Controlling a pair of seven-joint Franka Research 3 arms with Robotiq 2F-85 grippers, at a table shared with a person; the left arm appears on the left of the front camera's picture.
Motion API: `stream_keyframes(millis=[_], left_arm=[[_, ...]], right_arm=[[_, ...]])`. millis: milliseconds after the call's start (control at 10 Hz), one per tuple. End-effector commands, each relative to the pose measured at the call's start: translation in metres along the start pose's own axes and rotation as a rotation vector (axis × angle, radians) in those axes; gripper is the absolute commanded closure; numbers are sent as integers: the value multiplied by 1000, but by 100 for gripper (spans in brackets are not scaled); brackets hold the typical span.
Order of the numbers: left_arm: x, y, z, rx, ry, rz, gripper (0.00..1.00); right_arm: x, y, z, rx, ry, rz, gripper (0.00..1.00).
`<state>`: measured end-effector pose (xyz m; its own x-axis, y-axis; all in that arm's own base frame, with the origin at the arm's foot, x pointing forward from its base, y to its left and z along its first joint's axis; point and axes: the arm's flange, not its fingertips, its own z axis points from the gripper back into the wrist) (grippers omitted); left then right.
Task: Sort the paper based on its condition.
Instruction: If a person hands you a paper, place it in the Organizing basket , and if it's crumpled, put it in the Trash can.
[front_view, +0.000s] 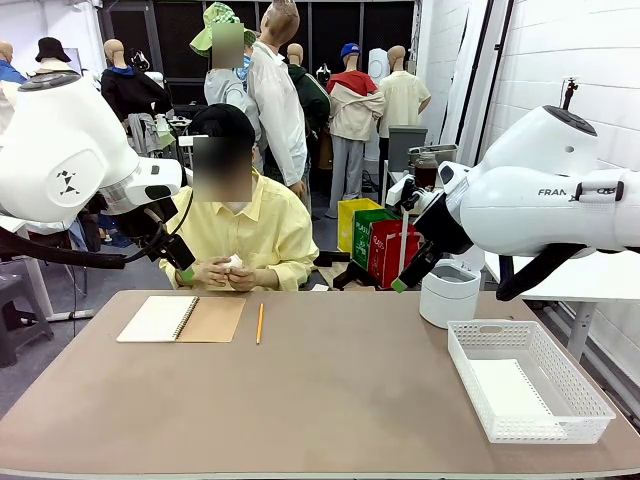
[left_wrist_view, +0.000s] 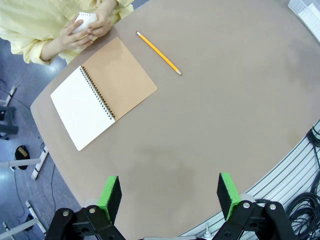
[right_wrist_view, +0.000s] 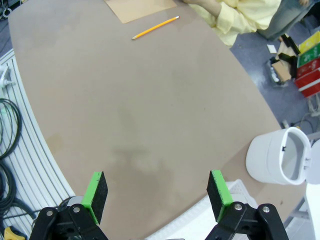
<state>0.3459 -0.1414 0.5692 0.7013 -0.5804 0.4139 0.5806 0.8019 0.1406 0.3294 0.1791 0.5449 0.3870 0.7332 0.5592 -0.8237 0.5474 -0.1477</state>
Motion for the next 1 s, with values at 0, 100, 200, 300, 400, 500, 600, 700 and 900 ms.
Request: stream_keyframes(millis=[0,100,200,300,400,500,600,700,900], left_arm=[[0,1,1,-2,-2,0,0],[0,1,1,-2,-2,0,0],[0,1,1,-2,-2,0,0],[0,1,1,-2,-2,0,0],[0,1,1,-2,-2,0,0],[0,1,1,-2,-2,0,0],[0,1,1,-2,-2,0,0],[0,1,1,-2,-2,0,0],[0,1,1,-2,-2,0,0]], right_arm=[[3,-1,0,10,10,4,0],[3,-1,0,10,10,4,0],[3,-1,0,10,10,4,0],[3,-1,0,10,10,4,0],[3,-1,0,10,10,4,0],[3,-1,0,10,10,4,0],[3,-1,0,10,10,4,0],[3,-1,0,10,10,4,0],[3,-1,0,10,10,4,0]])
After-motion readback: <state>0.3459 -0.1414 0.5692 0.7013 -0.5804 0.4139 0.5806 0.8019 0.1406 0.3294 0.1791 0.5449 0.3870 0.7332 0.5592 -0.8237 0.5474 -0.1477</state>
